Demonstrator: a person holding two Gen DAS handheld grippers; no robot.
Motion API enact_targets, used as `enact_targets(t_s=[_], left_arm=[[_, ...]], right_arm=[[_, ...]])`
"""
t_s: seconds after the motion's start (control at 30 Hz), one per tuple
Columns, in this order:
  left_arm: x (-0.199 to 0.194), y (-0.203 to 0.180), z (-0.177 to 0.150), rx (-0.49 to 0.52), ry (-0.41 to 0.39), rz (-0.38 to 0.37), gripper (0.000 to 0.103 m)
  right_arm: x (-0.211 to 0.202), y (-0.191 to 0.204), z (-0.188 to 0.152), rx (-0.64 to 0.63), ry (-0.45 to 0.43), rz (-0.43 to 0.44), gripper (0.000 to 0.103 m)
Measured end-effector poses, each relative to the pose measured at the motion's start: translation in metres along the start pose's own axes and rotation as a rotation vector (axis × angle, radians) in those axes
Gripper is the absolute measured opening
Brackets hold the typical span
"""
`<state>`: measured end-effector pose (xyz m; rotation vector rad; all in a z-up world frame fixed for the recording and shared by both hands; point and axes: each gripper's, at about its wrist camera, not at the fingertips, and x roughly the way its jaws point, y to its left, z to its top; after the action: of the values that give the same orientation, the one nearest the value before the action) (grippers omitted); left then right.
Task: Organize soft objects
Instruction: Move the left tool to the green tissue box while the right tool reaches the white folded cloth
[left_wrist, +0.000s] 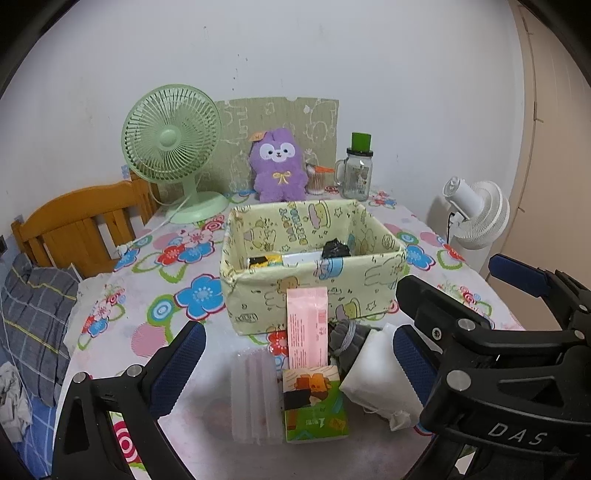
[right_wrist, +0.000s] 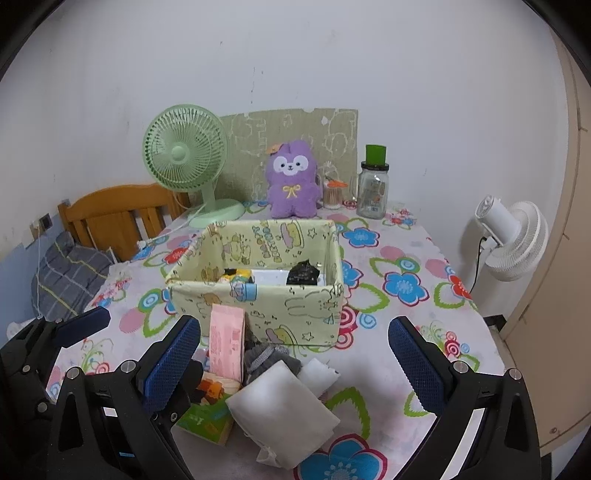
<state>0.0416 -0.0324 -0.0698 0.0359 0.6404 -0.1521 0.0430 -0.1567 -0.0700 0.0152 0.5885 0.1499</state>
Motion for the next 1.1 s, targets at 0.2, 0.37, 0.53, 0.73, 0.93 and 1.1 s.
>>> enact_targets(t_s=[0.2,0.37,0.53,0.73,0.93,1.1], left_arm=[[0.016,0.000,-0.011,0.013,0.028,0.008,0.101],[0.032,0.003,-0.018,0.004,0.062,0.011,0.099],[0.040,0.007,-0.024,-0.003,0.080,0.017,0.099],[0.049,0.012,-0.033,-0.013,0.113,0.023,0.099],[0.059,0.013,-0.042,-0.013,0.151,0.010,0.099],[0.065,0.013,-0.048,-0.015,0.174,-0.001,0.098]], right_arm=[[0.015,0.000,-0.013,-0.003,0.021,0.008,0.103],[0.028,-0.001,-0.020,-0.021,0.043,0.004,0.103],[0.039,-0.001,-0.025,-0.026,0.061,0.009,0.103],[0.052,-0.002,-0.034,-0.022,0.095,0.018,0.103],[0.062,-0.003,-0.045,-0.014,0.133,0.025,0.103],[0.069,-0.004,-0.052,0.004,0.166,0.028,0.102]])
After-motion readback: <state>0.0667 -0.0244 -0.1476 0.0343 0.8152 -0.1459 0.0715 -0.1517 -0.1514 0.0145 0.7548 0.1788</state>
